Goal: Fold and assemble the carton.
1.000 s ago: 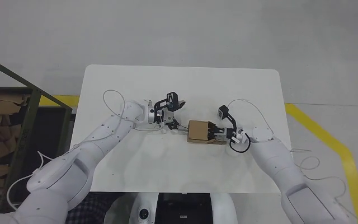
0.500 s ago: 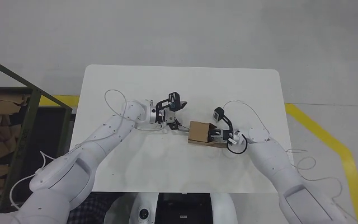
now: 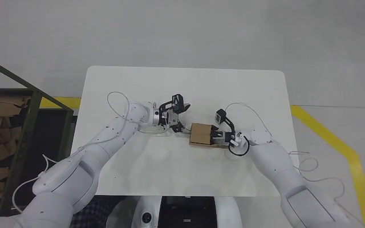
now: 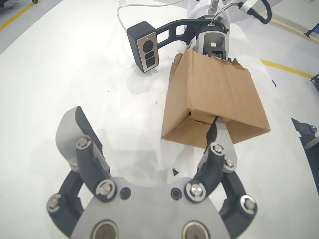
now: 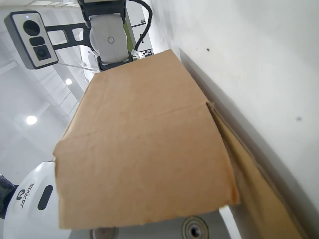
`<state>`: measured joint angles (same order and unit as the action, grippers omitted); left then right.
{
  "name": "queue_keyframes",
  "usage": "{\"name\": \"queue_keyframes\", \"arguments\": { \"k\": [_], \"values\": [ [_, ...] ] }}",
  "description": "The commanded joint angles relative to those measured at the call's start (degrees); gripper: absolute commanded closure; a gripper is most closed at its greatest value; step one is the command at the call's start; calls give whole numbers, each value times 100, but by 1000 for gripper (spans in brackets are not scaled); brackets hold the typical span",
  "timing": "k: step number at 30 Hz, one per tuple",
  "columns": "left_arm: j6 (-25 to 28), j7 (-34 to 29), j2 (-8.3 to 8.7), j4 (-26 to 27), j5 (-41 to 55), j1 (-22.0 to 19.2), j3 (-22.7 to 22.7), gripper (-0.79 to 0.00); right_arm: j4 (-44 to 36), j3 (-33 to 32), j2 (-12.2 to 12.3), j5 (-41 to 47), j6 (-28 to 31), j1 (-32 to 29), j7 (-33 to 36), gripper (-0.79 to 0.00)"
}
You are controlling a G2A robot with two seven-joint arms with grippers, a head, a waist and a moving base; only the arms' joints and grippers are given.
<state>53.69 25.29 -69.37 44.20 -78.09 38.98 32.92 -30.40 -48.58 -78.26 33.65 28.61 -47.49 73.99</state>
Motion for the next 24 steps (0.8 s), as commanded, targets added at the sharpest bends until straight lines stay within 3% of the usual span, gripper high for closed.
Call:
{"name": "queue_keyframes", "arguments": {
  "k": [1,6,15,24],
  "values": [
    [-8,81,24,-91,-47,14,46,-785,62,-45,7,50,36,15,47,0],
    [-64,448,106,-217,-209,86,178,-785,148,-178,37,204,12,34,155,0],
    [-336,1860,333,327,-1355,332,187,-785,134,-272,56,259,-146,30,281,0],
    [-250,2061,366,528,-1863,500,4,-785,286,-277,3,243,-255,45,181,0]
  ]
}}
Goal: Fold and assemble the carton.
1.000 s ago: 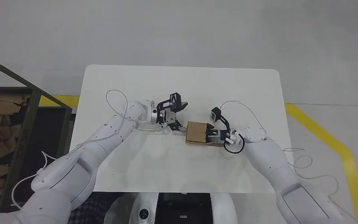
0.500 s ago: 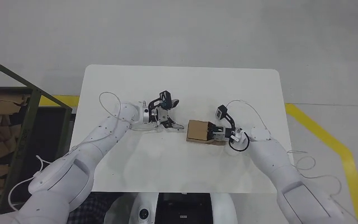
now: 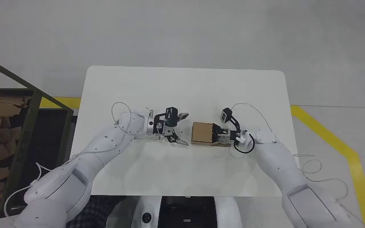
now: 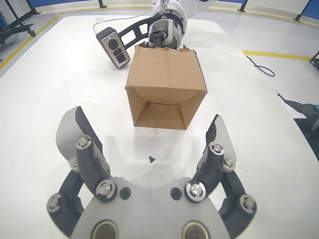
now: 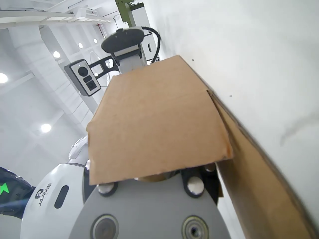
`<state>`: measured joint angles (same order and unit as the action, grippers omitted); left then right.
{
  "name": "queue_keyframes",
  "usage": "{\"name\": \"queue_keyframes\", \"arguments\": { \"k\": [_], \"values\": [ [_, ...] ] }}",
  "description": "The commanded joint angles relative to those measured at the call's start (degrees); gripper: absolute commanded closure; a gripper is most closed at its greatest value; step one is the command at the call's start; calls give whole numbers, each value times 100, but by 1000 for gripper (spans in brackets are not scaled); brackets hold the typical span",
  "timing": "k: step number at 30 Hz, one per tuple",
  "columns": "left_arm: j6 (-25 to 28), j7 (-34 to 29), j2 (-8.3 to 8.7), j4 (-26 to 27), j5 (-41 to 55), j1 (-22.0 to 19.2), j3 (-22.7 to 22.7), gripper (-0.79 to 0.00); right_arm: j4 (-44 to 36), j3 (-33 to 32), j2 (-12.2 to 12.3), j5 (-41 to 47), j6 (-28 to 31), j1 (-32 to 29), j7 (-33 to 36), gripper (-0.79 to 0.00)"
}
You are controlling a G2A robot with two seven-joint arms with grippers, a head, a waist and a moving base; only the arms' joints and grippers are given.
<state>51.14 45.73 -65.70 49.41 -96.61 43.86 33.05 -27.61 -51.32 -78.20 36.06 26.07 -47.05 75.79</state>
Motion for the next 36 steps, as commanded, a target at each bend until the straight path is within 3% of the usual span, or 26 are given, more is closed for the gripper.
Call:
{"name": "queue_keyframes", "arguments": {
  "k": [1,9,17,36],
  "values": [
    [-10,4,-7,22,-28,21,-22,-785,20,-3,-8,-5,-2,4,-1,0],
    [-283,-486,-148,156,207,15,-49,-785,82,-21,-46,-15,6,0,-20,0],
    [-167,-976,-306,200,565,1,-102,-785,129,-43,-83,9,20,-17,59,0],
    [33,-1135,-494,70,640,-70,-194,-785,210,54,-252,-41,-29,-15,171,0]
  ]
}}
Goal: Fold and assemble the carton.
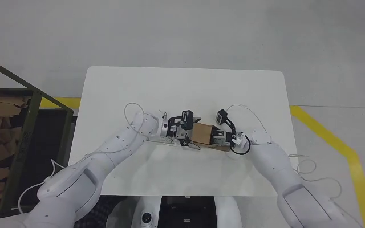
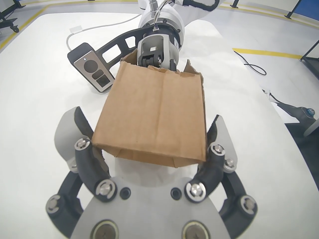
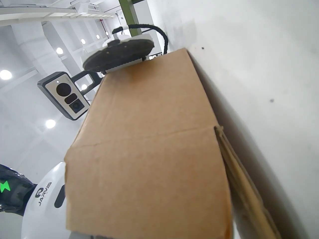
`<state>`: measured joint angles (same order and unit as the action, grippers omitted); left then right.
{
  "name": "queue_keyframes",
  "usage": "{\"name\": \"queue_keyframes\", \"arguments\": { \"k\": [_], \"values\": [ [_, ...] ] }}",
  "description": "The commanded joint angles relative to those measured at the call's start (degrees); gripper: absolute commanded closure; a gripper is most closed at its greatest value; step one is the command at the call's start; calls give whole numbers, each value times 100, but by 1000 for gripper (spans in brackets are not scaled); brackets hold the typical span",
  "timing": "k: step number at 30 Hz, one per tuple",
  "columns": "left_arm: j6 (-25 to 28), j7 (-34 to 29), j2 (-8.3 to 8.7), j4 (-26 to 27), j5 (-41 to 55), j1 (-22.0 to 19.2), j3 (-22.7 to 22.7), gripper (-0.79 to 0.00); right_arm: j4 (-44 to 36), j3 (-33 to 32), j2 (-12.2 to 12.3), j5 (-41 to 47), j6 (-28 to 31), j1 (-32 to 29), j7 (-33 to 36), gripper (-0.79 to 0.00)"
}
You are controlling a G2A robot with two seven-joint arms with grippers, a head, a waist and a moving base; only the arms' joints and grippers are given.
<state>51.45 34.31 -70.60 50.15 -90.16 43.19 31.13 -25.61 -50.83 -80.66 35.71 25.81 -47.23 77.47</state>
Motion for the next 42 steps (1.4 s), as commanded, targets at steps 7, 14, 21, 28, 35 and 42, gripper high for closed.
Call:
{"name": "queue_keyframes", "arguments": {
  "k": [7,14,21,28,35,42],
  "values": [
    [34,14,-40,-17,-56,-27,-10,-785,74,34,-68,-39,7,38,6,0],
    [15,138,57,216,-213,-14,142,-785,44,-74,-47,37,31,80,68,0],
    [27,304,214,298,-270,67,408,-785,-203,-151,2,35,-22,14,122,0],
    [145,424,353,416,-358,159,609,-785,-598,-234,73,-39,1,-71,99,0],
    [192,360,432,482,-392,244,729,-785,-851,-298,136,-198,-22,-120,33,0],
    [248,390,469,468,-389,316,777,-785,-1178,-406,210,-285,-159,-204,-38,0]
  ]
}}
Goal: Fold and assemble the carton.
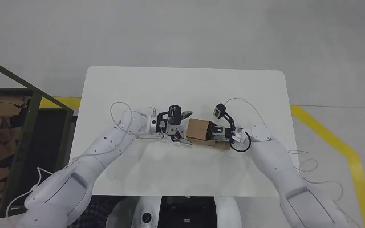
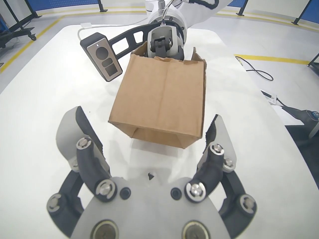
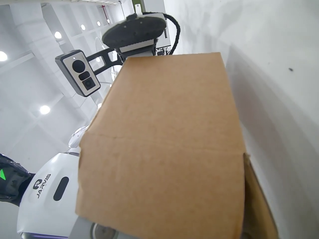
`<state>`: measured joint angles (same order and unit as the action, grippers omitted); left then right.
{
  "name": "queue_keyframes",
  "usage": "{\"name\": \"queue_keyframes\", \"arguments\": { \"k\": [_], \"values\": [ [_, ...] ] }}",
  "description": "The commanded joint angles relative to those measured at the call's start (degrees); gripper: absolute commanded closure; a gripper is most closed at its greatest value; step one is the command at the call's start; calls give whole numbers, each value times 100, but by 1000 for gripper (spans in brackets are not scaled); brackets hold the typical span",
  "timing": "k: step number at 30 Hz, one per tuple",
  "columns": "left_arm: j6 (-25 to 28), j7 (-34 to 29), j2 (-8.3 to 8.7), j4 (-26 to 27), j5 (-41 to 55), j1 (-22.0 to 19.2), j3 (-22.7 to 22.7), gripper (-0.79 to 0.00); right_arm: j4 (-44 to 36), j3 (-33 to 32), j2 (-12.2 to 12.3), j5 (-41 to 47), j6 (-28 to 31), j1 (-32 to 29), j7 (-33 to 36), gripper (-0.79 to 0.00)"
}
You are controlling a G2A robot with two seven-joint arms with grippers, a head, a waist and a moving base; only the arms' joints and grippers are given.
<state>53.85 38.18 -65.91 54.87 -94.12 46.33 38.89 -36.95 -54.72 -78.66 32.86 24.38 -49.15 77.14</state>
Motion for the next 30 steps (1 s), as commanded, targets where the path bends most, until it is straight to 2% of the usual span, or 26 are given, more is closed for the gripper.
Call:
{"name": "queue_keyframes", "arguments": {
  "k": [1,5,9,15,21,30],
  "values": [
    [16,14,-3,-7,24,2,2,-785,-107,-40,24,-9,-37,-30,-13,0],
    [95,79,-26,-17,111,-14,-17,-785,-359,-124,78,-34,-154,-121,-50,0],
    [388,193,-54,1,280,-81,-30,-785,-663,-184,127,-124,-220,-214,-110,0],
    [415,234,-32,-1,565,-209,-243,-785,-1216,-295,215,-332,-306,-350,-238,0],
    [415,278,83,-66,737,-360,-311,-785,-1815,-471,324,-477,-515,-509,-300,0],
    [415,513,336,47,799,-378,-229,-785,-2569,-660,436,-511,-861,-745,-395,0]
  ]
}}
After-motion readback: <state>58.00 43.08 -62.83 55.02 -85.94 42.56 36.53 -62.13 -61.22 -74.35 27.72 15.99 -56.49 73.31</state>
